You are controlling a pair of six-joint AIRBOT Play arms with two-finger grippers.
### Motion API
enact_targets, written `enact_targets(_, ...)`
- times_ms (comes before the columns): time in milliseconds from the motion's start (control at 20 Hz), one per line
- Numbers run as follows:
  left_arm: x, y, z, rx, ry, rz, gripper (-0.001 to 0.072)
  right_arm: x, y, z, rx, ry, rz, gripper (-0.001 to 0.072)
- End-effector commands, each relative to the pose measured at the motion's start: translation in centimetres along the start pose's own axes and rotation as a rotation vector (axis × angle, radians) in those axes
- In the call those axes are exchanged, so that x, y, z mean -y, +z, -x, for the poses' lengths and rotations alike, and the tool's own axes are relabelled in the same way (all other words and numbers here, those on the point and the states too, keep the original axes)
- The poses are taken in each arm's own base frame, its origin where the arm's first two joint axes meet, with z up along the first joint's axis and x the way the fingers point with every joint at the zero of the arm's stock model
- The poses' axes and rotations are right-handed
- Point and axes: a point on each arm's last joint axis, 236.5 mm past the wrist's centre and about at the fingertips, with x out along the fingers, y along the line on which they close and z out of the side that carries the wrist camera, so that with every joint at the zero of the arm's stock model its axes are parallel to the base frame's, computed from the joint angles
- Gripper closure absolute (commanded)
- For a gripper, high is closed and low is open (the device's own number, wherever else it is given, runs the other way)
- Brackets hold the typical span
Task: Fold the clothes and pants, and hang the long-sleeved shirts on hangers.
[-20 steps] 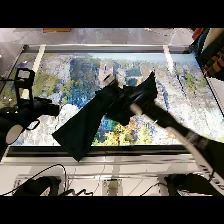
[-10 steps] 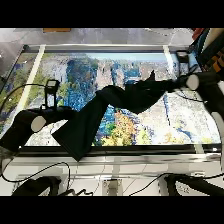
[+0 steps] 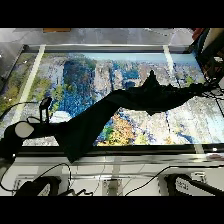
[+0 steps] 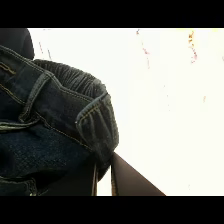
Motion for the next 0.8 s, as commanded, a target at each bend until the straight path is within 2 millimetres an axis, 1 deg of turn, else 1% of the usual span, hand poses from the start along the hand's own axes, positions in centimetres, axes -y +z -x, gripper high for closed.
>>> enact_targets(0, -3.5, -5.0, 0.5, -0.065, 0.023, 0.168, 0.0682, 0.2, 0.5, 0.0, 0.023, 0.014, 0.011, 0.0669)
enact_targets(100, -5.9, -7.6, 1.1, -0.132, 0.087, 0.212, 0.0678, -0.2, 1.1, 0.0, 0.049, 0.031, -0.001, 0.0669)
enact_targets(150, -6.9, -8.7, 1.4, -0.173, 0.119, 0.222, 0.0566, -0.4, 1.3, 0.0, 0.056, 0.041, -0.007, 0.0669)
enact_targets(200, -7.5, -9.5, 1.7, -0.208, 0.14, 0.232, 0.0255, -0.5, 1.3, 0.0, 0.057, 0.045, -0.009, 0.0669)
enact_targets(250, -7.4, -10.1, 1.7, -0.236, 0.135, 0.24, 0.0159, -0.5, 1.3, 0.0, 0.056, 0.045, -0.009, 0.0669)
enact_targets(300, -7.0, -10.8, 1.7, -0.271, 0.122, 0.247, 0.0163, -0.5, 1.3, -0.2, 0.053, 0.045, -0.009, 0.0669)
enact_targets(350, -6.7, -11.8, 1.8, -0.322, 0.112, 0.253, 0.0205, -0.5, 1.2, -0.3, 0.049, 0.047, -0.009, 0.0669)
enact_targets(400, -6.8, -13.0, 2.0, -0.386, 0.117, 0.26, 0.0224, -0.6, 1.1, -0.4, 0.047, 0.049, -0.011, 0.0669)
enact_targets(450, -7.1, -13.8, 2.1, -0.425, 0.13, 0.264, 0.0224, -0.6, 1.2, -0.4, 0.047, 0.05, -0.011, 0.0669)
enact_targets(500, -7.2, -13.9, 1.8, -0.44, 0.125, 0.274, 0.0225, -0.6, 1.2, -0.4, 0.047, 0.05, -0.011, 0.0669)
enact_targets(550, -6.6, -14.0, 1.4, -0.455, 0.096, 0.295, 0.0225, -0.6, 1.2, -0.4, 0.047, 0.05, -0.011, 0.0669)
enact_targets(600, -5.6, -14.2, 1.0, -0.474, 0.049, 0.328, 0.0225, -0.6, 1.2, -0.4, 0.047, 0.05, -0.011, 0.0669)
enact_targets(650, -4.9, -14.4, 0.5, -0.496, 0.011, 0.36, 0.021, -0.6, 1.2, -0.4, 0.047, 0.05, -0.011, 0.0669)
enact_targets(700, -4.8, -14.9, 0.2, -0.523, 0.003, 0.373, 0.0163, -0.6, 1.2, -0.4, 0.047, 0.05, -0.011, 0.0669)
enact_targets(750, -5.1, -15.5, 0.0, -0.554, 0.013, 0.376, 0.0035, -0.6, 1.2, -0.4, 0.047, 0.05, -0.011, 0.0669)
